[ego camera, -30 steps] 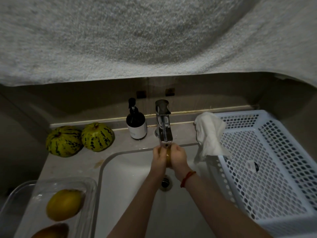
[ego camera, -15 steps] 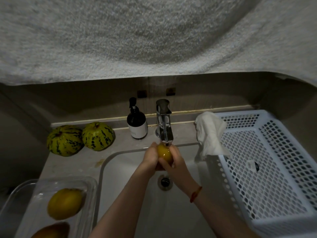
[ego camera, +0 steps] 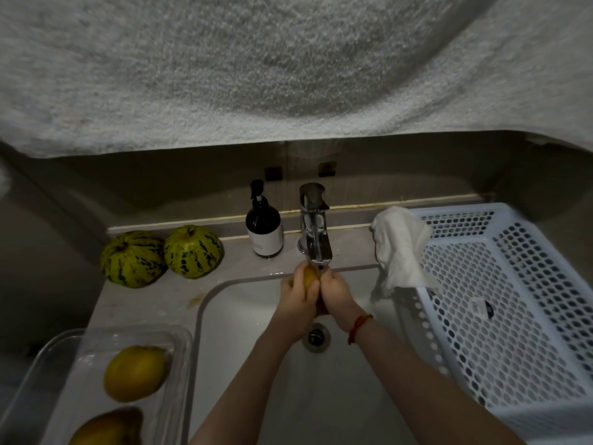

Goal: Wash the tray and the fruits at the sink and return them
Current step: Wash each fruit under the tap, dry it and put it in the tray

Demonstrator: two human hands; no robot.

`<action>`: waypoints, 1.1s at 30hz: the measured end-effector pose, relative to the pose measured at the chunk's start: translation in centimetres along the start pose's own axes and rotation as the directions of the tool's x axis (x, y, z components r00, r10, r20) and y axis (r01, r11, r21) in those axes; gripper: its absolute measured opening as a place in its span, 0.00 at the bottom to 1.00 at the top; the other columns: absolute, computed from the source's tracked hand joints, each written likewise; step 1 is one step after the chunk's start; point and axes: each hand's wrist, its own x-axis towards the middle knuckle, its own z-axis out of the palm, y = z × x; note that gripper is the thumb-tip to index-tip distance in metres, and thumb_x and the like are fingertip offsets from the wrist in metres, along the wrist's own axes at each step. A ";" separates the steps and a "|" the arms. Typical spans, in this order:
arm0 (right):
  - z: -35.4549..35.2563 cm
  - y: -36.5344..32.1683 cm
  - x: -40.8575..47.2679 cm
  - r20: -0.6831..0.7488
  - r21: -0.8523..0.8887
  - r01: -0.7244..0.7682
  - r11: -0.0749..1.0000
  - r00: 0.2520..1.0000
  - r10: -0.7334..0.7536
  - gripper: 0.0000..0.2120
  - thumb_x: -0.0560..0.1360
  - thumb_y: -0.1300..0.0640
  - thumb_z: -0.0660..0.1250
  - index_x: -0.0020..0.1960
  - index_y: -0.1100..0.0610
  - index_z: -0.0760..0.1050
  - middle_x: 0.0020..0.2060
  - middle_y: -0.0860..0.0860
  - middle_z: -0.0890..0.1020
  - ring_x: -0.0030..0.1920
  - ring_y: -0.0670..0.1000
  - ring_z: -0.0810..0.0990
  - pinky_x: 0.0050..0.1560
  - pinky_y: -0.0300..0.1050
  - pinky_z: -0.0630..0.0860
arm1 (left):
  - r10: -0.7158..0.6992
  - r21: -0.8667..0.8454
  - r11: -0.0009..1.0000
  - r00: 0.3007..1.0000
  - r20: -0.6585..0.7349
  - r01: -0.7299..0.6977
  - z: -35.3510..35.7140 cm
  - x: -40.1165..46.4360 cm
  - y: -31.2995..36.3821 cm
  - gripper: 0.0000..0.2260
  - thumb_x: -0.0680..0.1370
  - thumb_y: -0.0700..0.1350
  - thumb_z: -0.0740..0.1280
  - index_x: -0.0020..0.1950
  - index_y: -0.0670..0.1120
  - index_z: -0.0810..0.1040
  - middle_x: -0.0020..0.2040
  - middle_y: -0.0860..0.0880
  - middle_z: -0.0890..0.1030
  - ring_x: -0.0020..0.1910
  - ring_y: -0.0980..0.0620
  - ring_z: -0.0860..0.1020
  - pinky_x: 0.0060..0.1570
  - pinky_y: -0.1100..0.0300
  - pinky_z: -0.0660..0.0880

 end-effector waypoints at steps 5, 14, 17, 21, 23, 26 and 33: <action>0.0 0.4 -1.3 0.022 0.083 0.015 0.996 1.000 -0.017 0.23 0.82 0.44 0.47 0.49 0.59 0.73 0.36 0.55 0.80 0.32 0.51 0.79 0.28 0.43 0.76 | 0.022 -0.023 0.999 0.998 -0.054 -0.023 0.0 0.2 0.3 0.14 0.82 0.50 0.55 0.67 0.55 0.64 0.62 0.47 0.65 0.54 0.44 0.73 0.48 0.52 0.78; -2.3 1.5 -2.2 0.081 -0.106 0.401 0.910 0.915 -0.394 0.17 0.81 0.57 0.56 0.69 0.56 0.67 0.54 0.50 0.74 0.55 0.50 0.74 0.52 0.38 0.69 | -0.472 -0.331 0.815 0.876 0.098 0.476 -0.7 1.3 1.9 0.25 0.82 0.59 0.41 0.52 0.41 0.67 0.25 0.44 0.74 0.15 0.57 0.68 0.17 0.68 0.62; -2.8 0.6 -1.9 0.234 0.114 0.318 0.941 0.912 -0.337 0.20 0.78 0.60 0.63 0.69 0.55 0.66 0.55 0.52 0.74 0.54 0.51 0.75 0.49 0.40 0.74 | -0.453 -0.312 0.819 0.876 0.165 0.482 -0.5 1.0 1.8 0.27 0.83 0.55 0.41 0.43 0.38 0.71 0.24 0.42 0.72 0.15 0.57 0.64 0.17 0.67 0.58; -2.2 0.2 -1.7 0.317 0.117 0.279 0.953 0.899 -0.302 0.14 0.74 0.63 0.68 0.57 0.51 0.71 0.47 0.52 0.77 0.46 0.49 0.78 0.44 0.39 0.79 | -0.439 -0.222 0.870 0.897 0.054 0.440 -0.6 0.7 1.0 0.23 0.84 0.51 0.43 0.55 0.37 0.71 0.33 0.40 0.80 0.23 0.53 0.72 0.23 0.64 0.65; -1.2 0.4 -1.5 0.269 0.036 0.248 0.968 0.931 -0.248 0.12 0.76 0.58 0.67 0.57 0.53 0.69 0.50 0.54 0.76 0.49 0.51 0.77 0.52 0.45 0.79 | -0.491 -0.218 0.853 0.871 -0.030 0.474 -1.0 0.8 0.5 0.23 0.84 0.52 0.44 0.57 0.36 0.70 0.37 0.37 0.80 0.28 0.49 0.77 0.25 0.62 0.70; 0.2 0.5 -1.3 0.154 -0.065 0.170 0.983 0.975 -0.159 0.16 0.78 0.49 0.61 0.61 0.57 0.69 0.55 0.58 0.76 0.54 0.56 0.77 0.56 0.53 0.76 | -0.488 -0.115 0.873 0.854 -0.180 0.474 -1.7 1.1 0.1 0.24 0.83 0.56 0.47 0.47 0.39 0.72 0.33 0.40 0.79 0.28 0.49 0.79 0.26 0.61 0.74; 0.7 0.1 -0.8 0.013 -0.024 -0.010 1.000 1.000 0.010 0.13 0.82 0.48 0.50 0.49 0.56 0.67 0.39 0.57 0.76 0.31 0.53 0.76 0.24 0.40 0.72 | 0.011 0.020 1.000 0.994 -0.111 -0.009 -1.0 1.0 0.2 0.11 0.82 0.50 0.54 0.59 0.49 0.72 0.50 0.46 0.75 0.48 0.50 0.75 0.48 0.56 0.75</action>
